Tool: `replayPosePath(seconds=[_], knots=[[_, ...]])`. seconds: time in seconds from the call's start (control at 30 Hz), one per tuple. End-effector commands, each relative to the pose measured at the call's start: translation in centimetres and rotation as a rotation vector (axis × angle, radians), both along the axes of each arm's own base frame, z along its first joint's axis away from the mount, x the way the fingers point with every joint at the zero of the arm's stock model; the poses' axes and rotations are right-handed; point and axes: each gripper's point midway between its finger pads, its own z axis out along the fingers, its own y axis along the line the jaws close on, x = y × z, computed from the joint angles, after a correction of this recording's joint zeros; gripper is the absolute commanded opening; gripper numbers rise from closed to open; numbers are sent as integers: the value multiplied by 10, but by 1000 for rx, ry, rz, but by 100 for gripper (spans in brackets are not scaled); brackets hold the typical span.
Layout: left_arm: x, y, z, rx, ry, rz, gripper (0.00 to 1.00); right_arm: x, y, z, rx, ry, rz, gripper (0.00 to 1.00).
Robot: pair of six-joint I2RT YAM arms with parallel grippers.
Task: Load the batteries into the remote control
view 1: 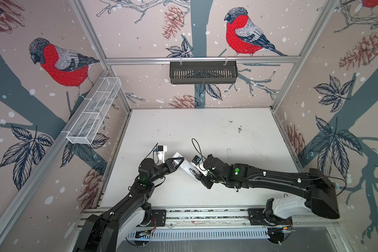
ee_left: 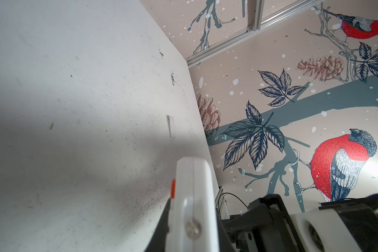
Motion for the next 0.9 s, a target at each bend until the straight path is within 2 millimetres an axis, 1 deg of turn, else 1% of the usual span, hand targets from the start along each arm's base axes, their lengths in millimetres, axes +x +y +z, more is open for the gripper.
replayPosePath(seconds=[0.0, 0.17, 0.3, 0.4, 0.5, 0.57, 0.67, 0.87], knots=[[-1, -2, 15, -23, -69, -22, 0, -2, -1, -1, -3, 8, 17, 38], [-1, 0, 13, -15, -60, -12, 0, -3, 2, -3, -6, 20, 18, 29], [0, 3, 10, -8, -53, 0, 0, -6, 6, -3, 2, 28, 27, 29], [0, 4, 10, -7, -52, 2, 0, -6, 6, -7, -7, 30, 23, 29], [0, 4, 11, -8, -54, 1, 0, -4, 8, -9, -13, 29, 19, 28], [0, 4, 11, -10, -54, -2, 0, 0, 9, -9, -16, 21, 8, 25], [0, 4, 12, -10, -56, -3, 0, 5, 7, -11, -26, 14, -9, 21], [0, 3, 12, -13, -53, -10, 0, 11, 5, -10, -27, 7, -26, 17]])
